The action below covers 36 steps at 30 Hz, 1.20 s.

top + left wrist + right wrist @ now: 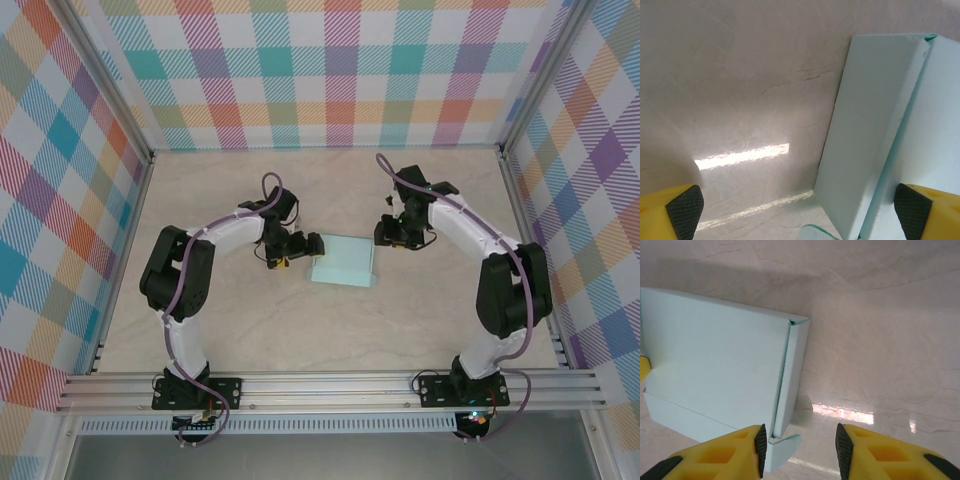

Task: Fold the paper box

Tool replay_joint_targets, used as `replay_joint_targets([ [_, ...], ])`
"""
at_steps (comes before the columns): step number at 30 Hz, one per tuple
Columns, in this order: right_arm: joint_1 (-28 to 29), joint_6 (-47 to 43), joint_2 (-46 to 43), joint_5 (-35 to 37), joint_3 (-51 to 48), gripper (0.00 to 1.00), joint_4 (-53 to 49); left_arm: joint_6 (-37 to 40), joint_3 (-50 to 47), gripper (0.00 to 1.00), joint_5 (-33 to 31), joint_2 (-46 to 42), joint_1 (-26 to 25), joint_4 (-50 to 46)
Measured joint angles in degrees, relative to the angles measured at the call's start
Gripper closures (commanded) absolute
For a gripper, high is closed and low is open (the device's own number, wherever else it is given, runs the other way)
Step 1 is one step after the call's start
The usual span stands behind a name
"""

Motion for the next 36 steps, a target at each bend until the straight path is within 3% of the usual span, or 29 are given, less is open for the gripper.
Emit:
replay_joint_targets([
  [6,0.35,3.89,-8.20,-4.00,-10.23,0.57,1.68,-0.11,-3.19,0.01,-0.09,-4.42,0.00,0.15],
  [11,1.99,8.57,-9.73,-10.14,-15.32,0.57,4.37,-0.31,-4.72,0.16,1.57,-7.96,-0.02,0.74],
  [19,2.75,12.37,-5.31,-15.02,-15.32,0.56,6.95,-0.52,-6.99,0.25,3.54,-8.22,-1.03,2.62],
  [36,3.54,13.49,0.98,-17.29,-12.28,0.59,6.88,-0.72,-4.59,0.34,7.63,-7.72,-4.22,2.93],
])
